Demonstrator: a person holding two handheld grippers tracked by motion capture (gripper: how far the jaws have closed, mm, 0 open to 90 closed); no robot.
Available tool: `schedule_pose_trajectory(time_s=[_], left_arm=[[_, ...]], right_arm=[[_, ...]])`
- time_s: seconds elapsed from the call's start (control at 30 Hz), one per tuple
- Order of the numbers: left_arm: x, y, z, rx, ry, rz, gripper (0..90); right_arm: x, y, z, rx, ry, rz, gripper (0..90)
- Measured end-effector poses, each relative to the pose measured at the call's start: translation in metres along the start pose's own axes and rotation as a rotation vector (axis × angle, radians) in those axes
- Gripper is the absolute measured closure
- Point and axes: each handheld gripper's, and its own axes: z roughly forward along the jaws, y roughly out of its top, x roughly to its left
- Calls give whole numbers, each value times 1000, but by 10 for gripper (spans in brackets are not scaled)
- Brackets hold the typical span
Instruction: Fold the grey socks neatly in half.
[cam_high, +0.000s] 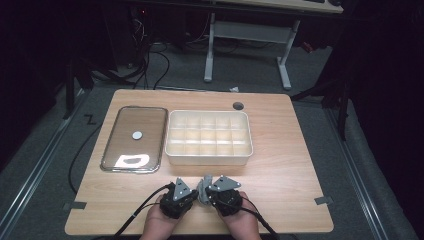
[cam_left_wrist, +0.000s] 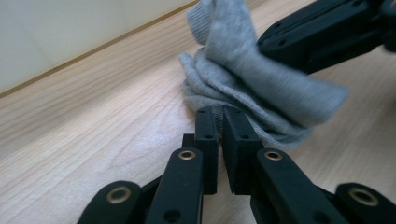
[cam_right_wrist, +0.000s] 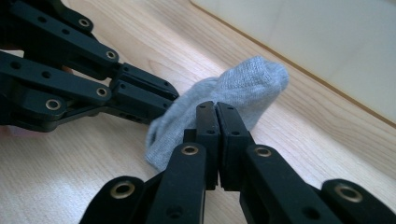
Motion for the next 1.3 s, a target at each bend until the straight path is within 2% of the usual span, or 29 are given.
schedule_pose_trajectory(time_s=[0.17, 0.23, 0.5, 0.57, 0.73, 0.83, 0.9, 0.97, 1.03, 1.1, 1.23, 1.3], left_arm=[[-2, 1, 0, -2, -27, 3, 864], [-4, 1, 0, -2, -38, 5, 865], [-3, 2, 1, 4, -38, 17, 857], [0, 2, -1, 0, -30, 17, 835], [8, 5, -13, -61, -6, 6, 801], [10, 10, -22, -105, -8, 5, 803], [11, 17, -28, -131, -17, -1, 833], [9, 28, -31, -163, -30, 12, 859], [7, 38, -30, -177, -48, 14, 866], [1, 50, -22, -182, -75, 12, 866], [-7, 59, -3, -132, -103, 35, 867], [-9, 59, 7, -105, -99, 45, 867]], right_arm=[[5, 1, 2, 10, 0, -14, 894], [7, 1, 2, 9, -13, -17, 895], [11, -3, 5, 23, -15, -27, 900], [12, -5, 7, 18, -16, -51, 900], [15, -6, 10, 10, -5, -58, 900], [14, -6, 10, 4, 0, -53, 900], [13, -7, 10, -3, 1, -54, 900], [13, -8, 10, -14, 7, -45, 900], [12, -10, 11, -26, 14, -43, 900], [11, -12, 10, -34, 22, -37, 900], [9, -13, 10, -46, 34, -36, 900], [8, -14, 10, -48, 41, -34, 900]])
